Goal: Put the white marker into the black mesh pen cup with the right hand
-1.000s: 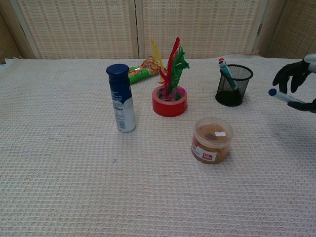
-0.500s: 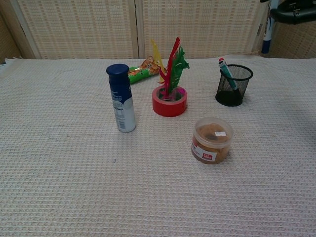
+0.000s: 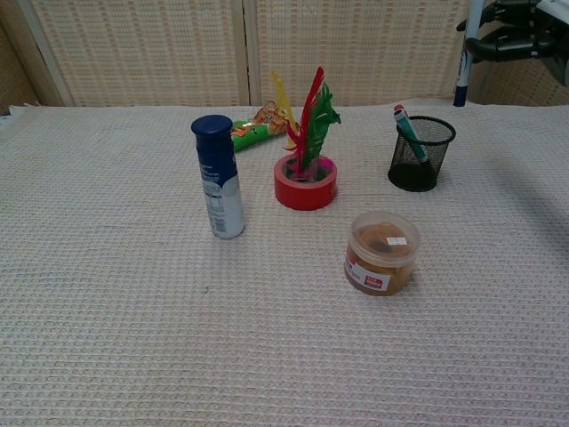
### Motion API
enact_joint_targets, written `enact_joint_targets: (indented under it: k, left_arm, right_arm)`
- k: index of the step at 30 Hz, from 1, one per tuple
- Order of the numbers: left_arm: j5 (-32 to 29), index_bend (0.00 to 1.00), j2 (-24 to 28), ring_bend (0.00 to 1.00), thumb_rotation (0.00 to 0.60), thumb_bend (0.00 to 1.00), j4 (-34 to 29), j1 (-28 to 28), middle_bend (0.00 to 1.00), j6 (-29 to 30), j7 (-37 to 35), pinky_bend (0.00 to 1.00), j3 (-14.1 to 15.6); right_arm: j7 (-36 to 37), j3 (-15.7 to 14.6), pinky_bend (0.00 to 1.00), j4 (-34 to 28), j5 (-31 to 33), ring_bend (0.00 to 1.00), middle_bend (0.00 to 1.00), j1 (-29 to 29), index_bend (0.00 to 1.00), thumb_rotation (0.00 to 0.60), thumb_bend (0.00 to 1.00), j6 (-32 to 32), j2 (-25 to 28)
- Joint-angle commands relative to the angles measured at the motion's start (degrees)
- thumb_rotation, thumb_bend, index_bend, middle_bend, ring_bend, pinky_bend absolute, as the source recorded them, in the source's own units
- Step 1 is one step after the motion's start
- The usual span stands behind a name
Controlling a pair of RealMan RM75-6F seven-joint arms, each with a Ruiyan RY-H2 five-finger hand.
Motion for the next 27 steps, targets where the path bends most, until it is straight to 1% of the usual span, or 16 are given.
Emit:
enact_joint_targets:
  k: [1,7,15,27]
  left_arm:
    - [-0.36,0.19,-0.06,0.00,0.600,0.42,0.24,-0.09,0.01,-0.26,-0.17,0.28,-0.15]
    - [-1.16,0.19,-0.05,0.00,0.600,0.42,0.71,-0.20,0.01,-0.88,-0.82,0.28,-0.35]
    - [-1.94,0.19,0.04,0.00,0.600,0.42,1.39,-0.31,0.01,-1.55,-2.03,0.28,-0.60]
    - [-2.45,0.19,-0.08,0.00,0.600,0.42,1.91,-0.54,0.01,-2.43,-2.41,0.28,-0.60]
  right_arm:
    - [2.95,-1.55,0.36,4.90,-0.13,0.42,0.28,1.41,0.60,0.600,0.37,-2.73,-3.28]
    - [5.36,-2.93,0.36,9.69,-0.51,0.42,0.28,2.48,0.61,0.600,0.38,-4.72,-6.08]
    - [7.03,-4.04,0.36,13.44,-0.58,0.42,0.28,3.59,0.61,0.600,0.38,-6.76,-8.32]
    - [7.61,-5.09,0.36,15.63,-0.37,0.42,0.28,3.07,0.61,0.600,0.39,-8.37,-9.72]
